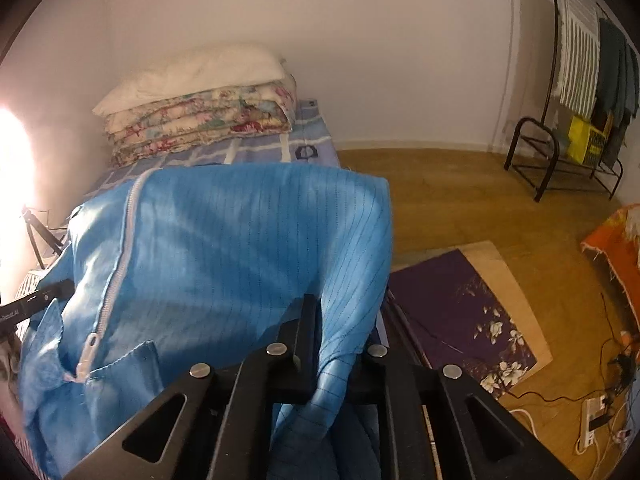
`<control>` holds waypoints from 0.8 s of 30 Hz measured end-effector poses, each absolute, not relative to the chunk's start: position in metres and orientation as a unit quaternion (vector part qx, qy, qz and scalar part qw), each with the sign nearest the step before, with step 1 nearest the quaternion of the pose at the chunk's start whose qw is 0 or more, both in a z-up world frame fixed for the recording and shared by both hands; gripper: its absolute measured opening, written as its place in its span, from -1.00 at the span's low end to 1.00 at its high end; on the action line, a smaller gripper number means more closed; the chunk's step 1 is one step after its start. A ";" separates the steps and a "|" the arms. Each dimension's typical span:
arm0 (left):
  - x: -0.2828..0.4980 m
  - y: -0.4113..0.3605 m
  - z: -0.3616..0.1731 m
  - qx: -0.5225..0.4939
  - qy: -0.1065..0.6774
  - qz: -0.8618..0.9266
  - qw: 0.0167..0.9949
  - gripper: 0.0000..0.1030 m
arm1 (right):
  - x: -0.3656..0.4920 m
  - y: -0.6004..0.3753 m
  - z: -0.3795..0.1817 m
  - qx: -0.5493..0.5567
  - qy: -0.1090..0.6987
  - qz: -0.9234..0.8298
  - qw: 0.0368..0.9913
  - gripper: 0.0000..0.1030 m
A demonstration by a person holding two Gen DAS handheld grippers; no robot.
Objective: Fold large clothes
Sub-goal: 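Grasp the folded coat with both tools and lift it toward the navy stack, then lower the coat onto the navy garment stack and open both tools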
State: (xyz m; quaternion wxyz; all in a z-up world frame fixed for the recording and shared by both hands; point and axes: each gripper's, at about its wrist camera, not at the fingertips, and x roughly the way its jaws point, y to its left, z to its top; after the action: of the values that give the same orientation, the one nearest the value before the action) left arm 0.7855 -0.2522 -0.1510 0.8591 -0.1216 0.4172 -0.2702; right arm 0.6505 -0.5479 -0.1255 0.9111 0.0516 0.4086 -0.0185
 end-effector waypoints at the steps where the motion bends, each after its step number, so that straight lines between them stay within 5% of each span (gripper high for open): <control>1: 0.788 -0.254 -0.153 -0.123 0.422 -0.266 0.858 -0.90 | 0.651 -0.548 -0.129 0.051 0.412 -0.023 0.910 -0.84; 4: 0.786 -0.257 -0.146 -0.110 0.423 -0.257 0.862 -0.90 | 0.659 -0.539 -0.136 0.024 0.428 -0.043 0.902 -0.73; 6: 0.780 -0.250 -0.133 -0.122 0.416 -0.247 0.867 -0.90 | 0.658 -0.538 -0.127 0.019 0.424 -0.066 0.903 -0.37; 7: 0.774 -0.244 -0.123 -0.130 0.408 -0.244 0.870 -0.89 | 0.652 -0.541 -0.120 0.029 0.417 -0.073 0.905 -0.34; 24: 0.557 -0.174 0.059 -0.076 0.327 -0.233 0.913 -0.76 | 0.457 -0.516 0.051 0.071 0.325 -0.052 0.941 -0.17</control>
State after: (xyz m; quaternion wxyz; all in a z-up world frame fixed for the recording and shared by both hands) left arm 0.5571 -0.1736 0.0593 0.9128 -0.0759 0.3267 -0.2332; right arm 0.4574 -0.5163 0.0514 0.9415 0.0708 0.3255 -0.0517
